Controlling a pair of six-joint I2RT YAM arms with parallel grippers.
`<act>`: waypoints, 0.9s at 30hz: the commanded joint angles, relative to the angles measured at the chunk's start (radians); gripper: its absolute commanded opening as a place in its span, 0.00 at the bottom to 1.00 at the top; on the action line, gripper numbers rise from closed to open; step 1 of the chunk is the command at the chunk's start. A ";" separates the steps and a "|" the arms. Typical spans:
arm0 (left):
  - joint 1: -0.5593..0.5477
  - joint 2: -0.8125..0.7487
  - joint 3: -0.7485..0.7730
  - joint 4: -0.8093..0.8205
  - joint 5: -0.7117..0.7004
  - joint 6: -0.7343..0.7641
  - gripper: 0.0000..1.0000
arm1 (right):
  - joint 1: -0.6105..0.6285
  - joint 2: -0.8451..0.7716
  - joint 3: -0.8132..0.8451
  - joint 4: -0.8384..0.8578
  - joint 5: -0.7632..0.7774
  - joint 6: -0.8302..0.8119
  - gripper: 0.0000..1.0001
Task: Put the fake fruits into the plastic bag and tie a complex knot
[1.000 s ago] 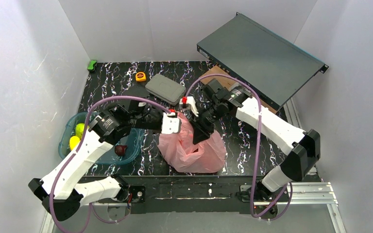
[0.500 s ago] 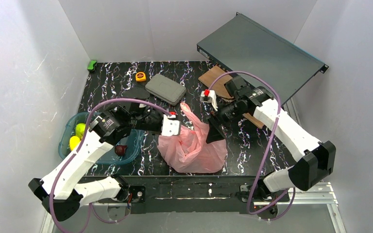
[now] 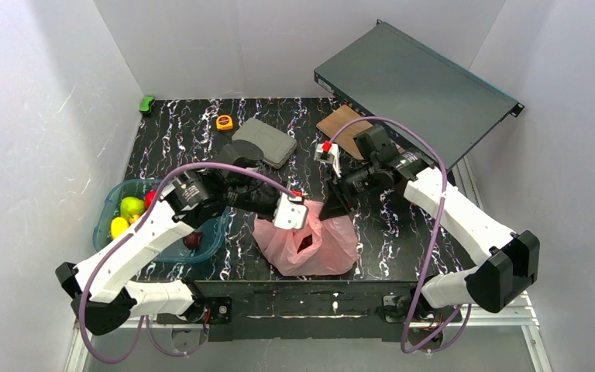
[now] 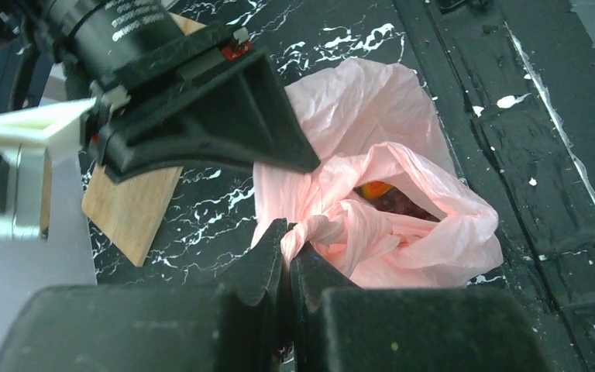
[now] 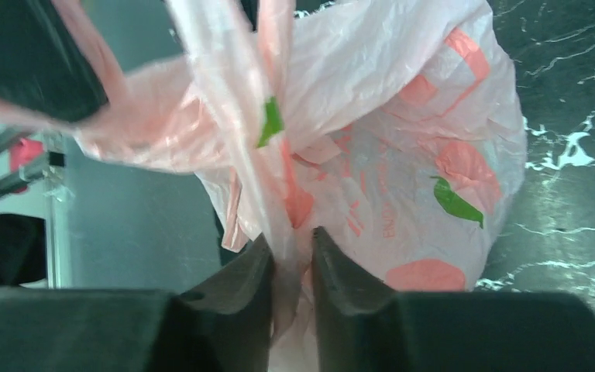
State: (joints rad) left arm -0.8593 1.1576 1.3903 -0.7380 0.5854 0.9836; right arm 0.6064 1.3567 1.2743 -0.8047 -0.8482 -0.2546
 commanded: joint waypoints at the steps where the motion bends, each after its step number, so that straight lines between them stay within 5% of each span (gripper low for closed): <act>1: -0.047 0.031 0.066 -0.026 -0.052 0.000 0.00 | 0.041 -0.002 0.039 0.095 -0.017 0.077 0.19; 4: -0.055 0.070 0.097 -0.017 -0.086 -0.041 0.00 | 0.057 -0.008 0.037 0.091 -0.036 0.064 0.20; 6: -0.055 0.083 0.106 0.003 -0.106 -0.070 0.00 | 0.063 -0.021 0.030 0.090 -0.056 0.050 0.38; 12: -0.055 0.059 0.050 0.080 -0.113 -0.099 0.00 | 0.090 -0.057 0.005 0.144 -0.083 0.032 0.67; 22: -0.055 0.070 0.021 0.192 -0.174 -0.238 0.00 | 0.137 -0.064 -0.040 0.291 -0.075 0.102 0.76; 25: -0.055 0.077 0.019 0.210 -0.187 -0.264 0.00 | 0.150 -0.060 -0.064 0.341 -0.066 0.133 0.72; 27: -0.055 0.077 0.021 0.214 -0.184 -0.294 0.04 | 0.154 -0.063 -0.100 0.398 -0.058 0.167 0.55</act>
State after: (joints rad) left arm -0.9119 1.2469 1.4124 -0.5709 0.3996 0.7433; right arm 0.7498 1.3041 1.2091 -0.5148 -0.8955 -0.1368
